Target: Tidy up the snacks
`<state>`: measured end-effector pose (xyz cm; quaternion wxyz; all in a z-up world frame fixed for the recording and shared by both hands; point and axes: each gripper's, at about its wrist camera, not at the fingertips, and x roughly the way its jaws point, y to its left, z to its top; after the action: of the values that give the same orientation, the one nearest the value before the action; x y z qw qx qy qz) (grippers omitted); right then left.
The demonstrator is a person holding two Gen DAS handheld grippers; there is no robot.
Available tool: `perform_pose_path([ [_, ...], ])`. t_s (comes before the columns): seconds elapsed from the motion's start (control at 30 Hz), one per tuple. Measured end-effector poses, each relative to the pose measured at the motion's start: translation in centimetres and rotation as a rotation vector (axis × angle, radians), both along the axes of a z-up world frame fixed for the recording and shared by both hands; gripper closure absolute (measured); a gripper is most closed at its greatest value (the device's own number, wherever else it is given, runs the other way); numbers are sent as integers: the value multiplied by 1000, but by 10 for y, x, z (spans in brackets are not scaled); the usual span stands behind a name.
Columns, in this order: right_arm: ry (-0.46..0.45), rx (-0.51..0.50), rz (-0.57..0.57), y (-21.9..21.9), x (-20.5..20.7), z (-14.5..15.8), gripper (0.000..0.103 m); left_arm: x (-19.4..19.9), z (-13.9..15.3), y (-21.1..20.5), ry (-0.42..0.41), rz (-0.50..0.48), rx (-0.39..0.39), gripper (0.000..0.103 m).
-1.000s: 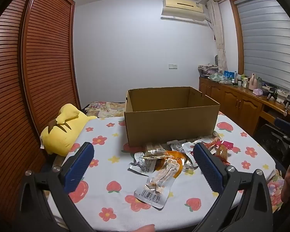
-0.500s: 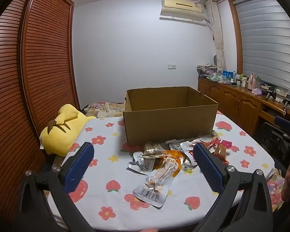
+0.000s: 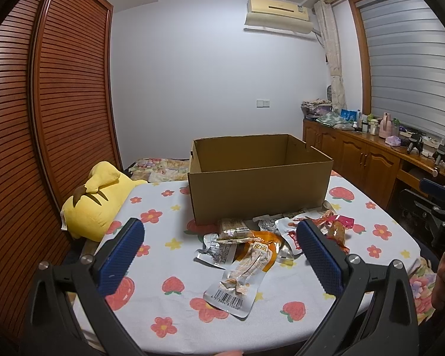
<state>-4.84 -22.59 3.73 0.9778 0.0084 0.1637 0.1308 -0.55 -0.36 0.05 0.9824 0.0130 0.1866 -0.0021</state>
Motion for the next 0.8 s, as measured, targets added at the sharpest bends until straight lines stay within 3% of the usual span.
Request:
perform_pose_path([
  [0.8,2,-1,-6,-2,-4,0,0,-5,4,0,-14,-4,2,0],
])
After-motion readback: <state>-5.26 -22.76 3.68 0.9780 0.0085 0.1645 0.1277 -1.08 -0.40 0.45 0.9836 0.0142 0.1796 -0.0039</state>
